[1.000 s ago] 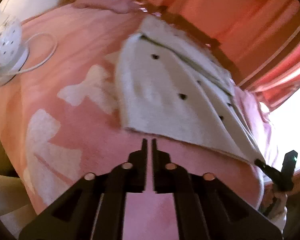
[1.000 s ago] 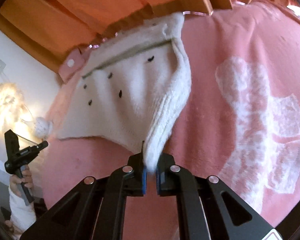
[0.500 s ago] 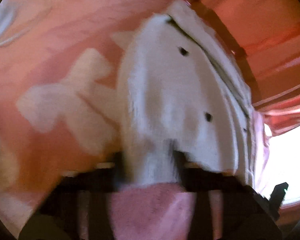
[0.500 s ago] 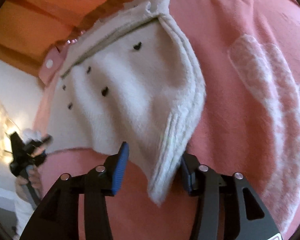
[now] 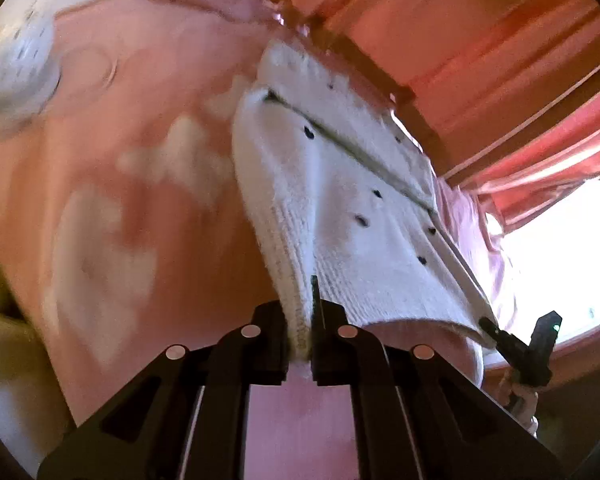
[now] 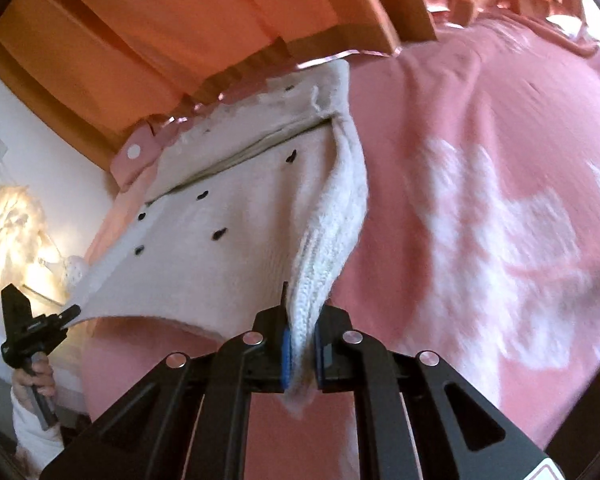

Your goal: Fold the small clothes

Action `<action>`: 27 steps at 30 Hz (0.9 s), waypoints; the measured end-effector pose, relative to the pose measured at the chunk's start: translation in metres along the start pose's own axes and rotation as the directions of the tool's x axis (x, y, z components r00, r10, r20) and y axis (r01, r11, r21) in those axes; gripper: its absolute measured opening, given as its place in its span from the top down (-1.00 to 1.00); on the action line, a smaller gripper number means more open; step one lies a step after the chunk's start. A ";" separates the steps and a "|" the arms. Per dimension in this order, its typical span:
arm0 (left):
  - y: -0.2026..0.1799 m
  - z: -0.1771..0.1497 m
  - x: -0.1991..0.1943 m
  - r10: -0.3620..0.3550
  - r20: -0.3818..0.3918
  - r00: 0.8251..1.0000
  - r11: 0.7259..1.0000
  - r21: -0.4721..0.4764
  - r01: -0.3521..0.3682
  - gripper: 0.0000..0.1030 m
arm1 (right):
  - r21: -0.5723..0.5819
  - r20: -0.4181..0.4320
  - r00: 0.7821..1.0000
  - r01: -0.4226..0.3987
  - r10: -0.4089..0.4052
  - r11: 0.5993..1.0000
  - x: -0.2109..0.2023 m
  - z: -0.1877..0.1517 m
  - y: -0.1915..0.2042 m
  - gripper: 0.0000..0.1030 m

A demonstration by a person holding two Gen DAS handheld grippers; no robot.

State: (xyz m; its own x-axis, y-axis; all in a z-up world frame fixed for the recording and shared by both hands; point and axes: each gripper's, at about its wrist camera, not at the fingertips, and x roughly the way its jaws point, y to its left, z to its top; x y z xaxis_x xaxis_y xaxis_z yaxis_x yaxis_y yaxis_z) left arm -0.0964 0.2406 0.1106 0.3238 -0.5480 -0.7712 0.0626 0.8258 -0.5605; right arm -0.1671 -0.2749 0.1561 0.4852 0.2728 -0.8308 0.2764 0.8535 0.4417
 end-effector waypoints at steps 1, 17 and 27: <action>0.002 -0.011 -0.004 -0.003 -0.018 1.000 1.000 -0.006 0.002 0.89 | 0.001 -0.021 1.000 -0.001 0.001 1.000 -0.005 -0.009 -0.005 0.85; -0.080 0.077 -0.022 0.034 0.254 0.967 0.967 0.235 -0.096 0.87 | -0.017 0.288 0.940 -0.188 0.184 0.982 -0.040 0.096 -0.007 0.85; -0.070 0.205 0.159 0.199 0.251 0.947 0.965 0.118 -0.234 0.86 | 0.134 0.224 0.974 -0.060 0.029 0.989 0.150 0.201 -0.034 0.80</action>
State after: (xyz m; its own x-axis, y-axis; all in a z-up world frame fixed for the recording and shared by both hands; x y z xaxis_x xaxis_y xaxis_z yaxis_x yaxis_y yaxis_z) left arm 0.1439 0.1232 0.0892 0.5562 -0.3210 -0.7666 0.0958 0.9410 -0.3245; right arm 0.0634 -0.3524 0.0848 0.6665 0.1912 -0.7206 0.3552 0.7683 0.5325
